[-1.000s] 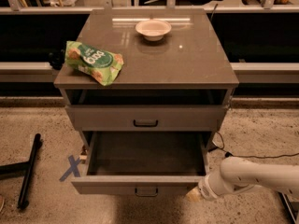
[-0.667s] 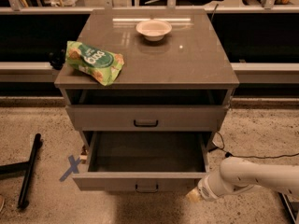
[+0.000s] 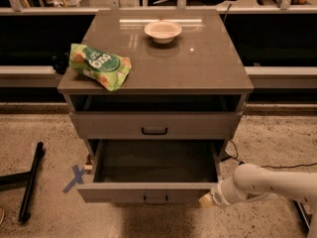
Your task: Close middle drawer
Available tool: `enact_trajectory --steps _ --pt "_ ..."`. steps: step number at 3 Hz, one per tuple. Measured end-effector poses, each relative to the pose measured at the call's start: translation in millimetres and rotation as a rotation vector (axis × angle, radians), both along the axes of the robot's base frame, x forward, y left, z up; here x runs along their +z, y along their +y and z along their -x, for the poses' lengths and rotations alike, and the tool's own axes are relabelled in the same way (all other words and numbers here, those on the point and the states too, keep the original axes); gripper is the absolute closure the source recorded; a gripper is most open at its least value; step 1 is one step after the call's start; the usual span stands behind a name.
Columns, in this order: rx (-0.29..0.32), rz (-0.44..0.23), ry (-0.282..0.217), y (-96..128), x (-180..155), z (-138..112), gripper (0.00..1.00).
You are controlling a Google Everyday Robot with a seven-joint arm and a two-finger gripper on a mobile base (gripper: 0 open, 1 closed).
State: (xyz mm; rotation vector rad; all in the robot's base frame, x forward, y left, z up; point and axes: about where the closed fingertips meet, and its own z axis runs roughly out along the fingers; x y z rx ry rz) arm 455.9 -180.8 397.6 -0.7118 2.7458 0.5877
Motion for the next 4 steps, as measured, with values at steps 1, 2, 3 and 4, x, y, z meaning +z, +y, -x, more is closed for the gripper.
enact_trajectory --steps 1,2,3,4 --pt "-0.031 0.002 -0.042 -5 3 -19 1.00" --pt "-0.067 -0.005 -0.112 -6 7 -66 1.00" --pt "-0.087 -0.019 -0.152 0 8 -99 1.00" --pt "-0.116 -0.052 -0.225 11 17 -161 1.00"
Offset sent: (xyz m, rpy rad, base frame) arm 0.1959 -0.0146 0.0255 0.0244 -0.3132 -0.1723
